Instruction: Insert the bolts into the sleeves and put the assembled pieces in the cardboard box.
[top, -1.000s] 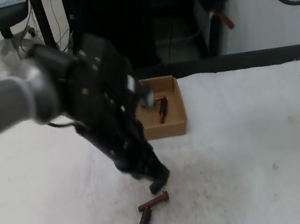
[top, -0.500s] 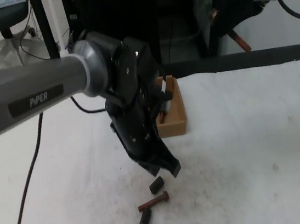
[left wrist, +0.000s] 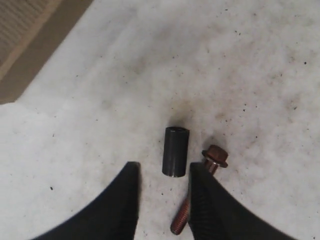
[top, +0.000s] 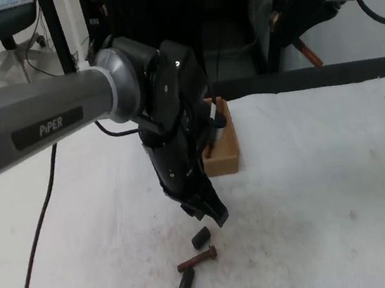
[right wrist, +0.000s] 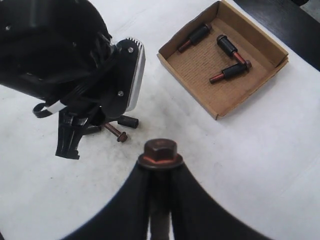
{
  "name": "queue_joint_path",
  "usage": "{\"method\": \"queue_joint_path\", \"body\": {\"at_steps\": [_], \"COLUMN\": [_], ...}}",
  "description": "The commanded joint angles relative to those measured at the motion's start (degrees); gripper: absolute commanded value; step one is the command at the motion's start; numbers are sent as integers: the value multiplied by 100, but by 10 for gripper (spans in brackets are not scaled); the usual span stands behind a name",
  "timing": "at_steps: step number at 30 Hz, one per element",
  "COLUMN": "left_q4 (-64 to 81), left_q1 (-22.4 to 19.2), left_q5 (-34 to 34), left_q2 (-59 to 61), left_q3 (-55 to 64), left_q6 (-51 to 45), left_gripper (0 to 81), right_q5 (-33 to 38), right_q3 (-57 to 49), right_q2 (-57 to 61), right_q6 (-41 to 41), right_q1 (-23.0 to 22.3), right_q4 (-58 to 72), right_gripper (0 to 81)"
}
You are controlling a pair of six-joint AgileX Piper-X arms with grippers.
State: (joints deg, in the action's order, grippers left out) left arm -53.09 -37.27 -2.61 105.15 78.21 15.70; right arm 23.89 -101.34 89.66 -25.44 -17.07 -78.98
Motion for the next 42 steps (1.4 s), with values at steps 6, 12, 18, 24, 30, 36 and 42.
{"method": "queue_joint_path", "body": {"at_steps": [6, 12, 18, 24, 30, 36, 42], "left_q4": [-71, -170, -170, -47, 132, 181, 181], "left_q1": [-241, -306, -306, -306, -306, -306, -306], "left_q5": [261, 261, 340, 417, 764, 809, 809], "left_q2": [482, 705, 805, 908, 905, 905, 905], "left_q3": [-4, -4, -4, -4, 50, 50, 50], "left_q6": [61, 40, 11, 86, 128, 127, 127], "left_gripper": [313, 313, 313, 313, 313, 313, 313], "right_q5": [53, 53, 53, 53, 53, 53, 53], "right_q3": [-15, -15, -15, -15, -15, -15, -15], "right_q2": [-56, -56, -56, -56, -56, -56, -56], "right_q6": [-3, -3, -3, -3, -3, -6, -6], "right_q1": [32, 32, 32, 32, 32, 32, 32], "right_q4": [-15, -15, -15, -15, -15, -33, -79], "right_gripper": [8, 8, 8, 8, 8, 8, 8]}}
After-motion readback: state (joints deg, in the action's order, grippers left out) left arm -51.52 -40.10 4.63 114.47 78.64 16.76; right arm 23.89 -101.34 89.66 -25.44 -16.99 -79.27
